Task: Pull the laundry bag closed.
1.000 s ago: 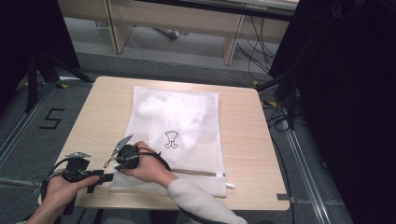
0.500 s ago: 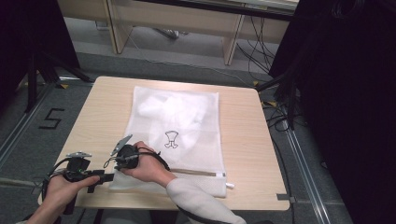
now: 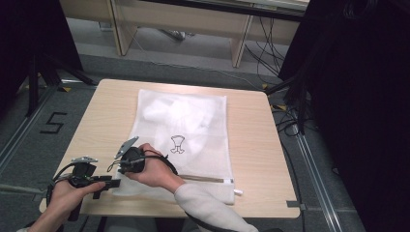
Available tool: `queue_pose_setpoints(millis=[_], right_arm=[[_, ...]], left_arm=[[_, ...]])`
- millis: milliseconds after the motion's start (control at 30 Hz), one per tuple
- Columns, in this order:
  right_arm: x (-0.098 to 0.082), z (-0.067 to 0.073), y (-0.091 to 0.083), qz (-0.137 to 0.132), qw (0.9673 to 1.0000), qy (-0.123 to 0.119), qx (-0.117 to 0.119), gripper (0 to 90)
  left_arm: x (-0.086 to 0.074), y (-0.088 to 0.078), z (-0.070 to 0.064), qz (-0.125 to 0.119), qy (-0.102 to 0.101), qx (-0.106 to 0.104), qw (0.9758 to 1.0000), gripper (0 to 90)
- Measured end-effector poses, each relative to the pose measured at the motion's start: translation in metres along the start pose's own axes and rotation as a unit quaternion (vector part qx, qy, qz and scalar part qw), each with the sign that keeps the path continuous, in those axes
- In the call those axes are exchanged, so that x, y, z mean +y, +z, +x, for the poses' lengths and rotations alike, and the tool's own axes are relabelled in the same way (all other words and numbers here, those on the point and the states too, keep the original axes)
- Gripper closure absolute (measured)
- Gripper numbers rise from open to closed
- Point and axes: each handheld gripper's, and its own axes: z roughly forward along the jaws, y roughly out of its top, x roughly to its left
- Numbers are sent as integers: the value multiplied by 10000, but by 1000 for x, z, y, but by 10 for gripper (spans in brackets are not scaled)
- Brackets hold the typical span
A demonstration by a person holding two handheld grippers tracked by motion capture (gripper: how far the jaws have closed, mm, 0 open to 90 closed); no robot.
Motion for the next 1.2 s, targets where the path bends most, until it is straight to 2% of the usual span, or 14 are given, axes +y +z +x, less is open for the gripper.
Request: queue_pose_setpoints(millis=[67,167,200,300,367,400,433,667,700,733,833,1033,1167,1200], right_arm=[[1,0,-3,5,10000,41,25,822],[2,0,-4,-36,10000,-15,-4,822],[2,2,-5,-38,10000,38,16,822],[3,1,-5,-50,10000,-40,-4,822],[3,2,-7,-49,10000,-1,-7,822],[3,2,-7,-58,10000,34,-6,822],[3,1,-8,-88,10000,-29,-10,822],[4,2,-10,-98,9999,28,-15,822],[3,2,-10,-121,9999,-6,-26,822],[3,2,-11,-101,9999,14,-36,822],[2,1,-11,-92,9999,-54,-24,822],[-1,1,-13,-119,9999,-56,-40,823],[-4,1,-14,-115,9999,-30,-36,823],[-6,0,-13,-111,9999,-90,-35,823]], left_arm=[[1,0,1,74,65,-10,10000,518],[1,2,1,74,43,-77,9999,522],[2,4,0,11,-33,-102,9999,536],[4,7,-1,21,32,-134,9999,548],[4,8,-1,81,54,-190,9998,593],[4,9,-2,85,-4,-253,9996,606],[3,10,-3,51,-66,-299,9995,626],[6,10,-1,91,-138,-427,9990,699],[6,11,-1,75,-180,-424,9989,743],[6,11,0,118,-215,-515,9984,766],[7,10,0,87,-296,-579,9978,827],[8,7,-1,27,-388,-636,9972,855],[9,6,-1,60,-382,-663,9970,857],[9,6,-1,56,-400,-673,9969,858]])
